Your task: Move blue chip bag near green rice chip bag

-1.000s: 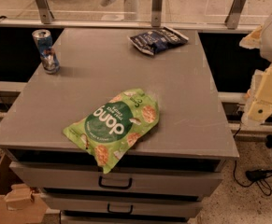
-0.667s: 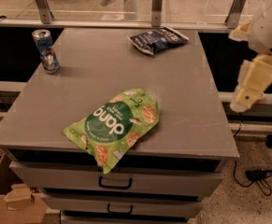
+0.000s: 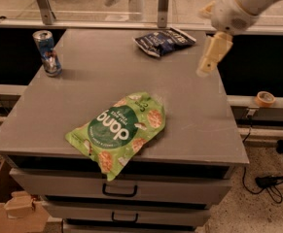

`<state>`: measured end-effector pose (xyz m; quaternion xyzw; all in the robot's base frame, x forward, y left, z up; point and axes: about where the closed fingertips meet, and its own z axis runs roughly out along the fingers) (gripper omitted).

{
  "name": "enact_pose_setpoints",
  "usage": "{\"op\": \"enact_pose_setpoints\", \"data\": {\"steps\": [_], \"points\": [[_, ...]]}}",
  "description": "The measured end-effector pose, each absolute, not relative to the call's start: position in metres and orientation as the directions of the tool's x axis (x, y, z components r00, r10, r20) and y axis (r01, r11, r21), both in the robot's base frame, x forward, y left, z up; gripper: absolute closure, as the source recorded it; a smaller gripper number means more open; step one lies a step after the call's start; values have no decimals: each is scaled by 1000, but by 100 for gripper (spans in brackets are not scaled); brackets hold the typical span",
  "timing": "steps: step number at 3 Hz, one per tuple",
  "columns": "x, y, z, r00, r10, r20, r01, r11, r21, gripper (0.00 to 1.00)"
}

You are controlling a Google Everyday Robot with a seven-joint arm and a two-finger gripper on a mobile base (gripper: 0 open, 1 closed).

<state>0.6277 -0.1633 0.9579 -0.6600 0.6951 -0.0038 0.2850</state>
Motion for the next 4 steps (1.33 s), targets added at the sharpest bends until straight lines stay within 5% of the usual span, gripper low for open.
{"op": "enact_pose_setpoints", "data": {"steps": [1,4], "points": [[691,-149,965,78,-900,-428,-880,139,-453,0],[750,-140,925,-1,-826,-563,-876,272,-397,0]]}}
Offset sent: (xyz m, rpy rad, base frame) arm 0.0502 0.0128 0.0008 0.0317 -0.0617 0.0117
